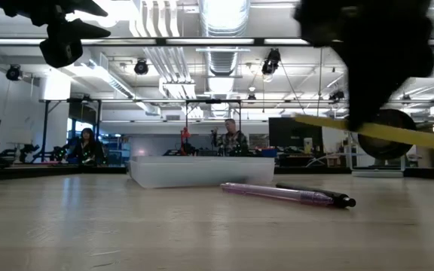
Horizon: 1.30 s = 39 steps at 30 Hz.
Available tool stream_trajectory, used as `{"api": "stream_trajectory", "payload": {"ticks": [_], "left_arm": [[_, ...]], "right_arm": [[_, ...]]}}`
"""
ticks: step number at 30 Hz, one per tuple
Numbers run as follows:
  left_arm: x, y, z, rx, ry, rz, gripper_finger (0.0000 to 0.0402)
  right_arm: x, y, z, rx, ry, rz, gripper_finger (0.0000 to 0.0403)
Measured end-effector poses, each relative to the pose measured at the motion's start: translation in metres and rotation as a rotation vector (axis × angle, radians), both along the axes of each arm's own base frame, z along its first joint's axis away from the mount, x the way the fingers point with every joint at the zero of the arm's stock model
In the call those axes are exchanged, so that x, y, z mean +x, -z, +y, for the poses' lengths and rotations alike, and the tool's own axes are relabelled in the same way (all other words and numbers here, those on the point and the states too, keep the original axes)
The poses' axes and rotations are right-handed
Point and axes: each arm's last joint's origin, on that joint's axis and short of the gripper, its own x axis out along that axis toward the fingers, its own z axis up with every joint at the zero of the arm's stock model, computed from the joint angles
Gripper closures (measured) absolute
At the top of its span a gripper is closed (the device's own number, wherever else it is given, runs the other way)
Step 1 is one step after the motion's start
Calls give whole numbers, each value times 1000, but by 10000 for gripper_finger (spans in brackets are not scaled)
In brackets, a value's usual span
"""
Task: Pick & place school supplies into a supply box
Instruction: Put the yellow pen into the black supply box
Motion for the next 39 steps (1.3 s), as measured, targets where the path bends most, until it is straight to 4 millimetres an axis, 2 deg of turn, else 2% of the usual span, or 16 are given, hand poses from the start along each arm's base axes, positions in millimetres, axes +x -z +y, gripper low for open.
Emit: {"api": "stream_trajectory", "payload": {"ticks": [6,13,18,23,29,34,39], "left_arm": [[0,0,0,-11,-3,-1,279],[0,-4,0,-46,-5,-45,279],[-3,-14,0,-69,-2,-141,279],[-8,-18,2,-78,-2,-178,279],[-10,-19,2,-80,-2,-193,279],[-10,-19,2,-80,-3,-192,279],[-10,-19,2,-79,-4,-192,279]], "right_arm": [[35,-34,-34,-146,-358,-6,389],[70,-50,-80,-314,-780,93,389],[94,-45,-100,-392,-1037,201,382],[115,-36,-118,-428,-1176,293,374],[138,-19,-132,-409,-1276,385,372],[155,-9,-134,-381,-1338,400,371],[164,-7,-139,-371,-1316,390,367]]}}
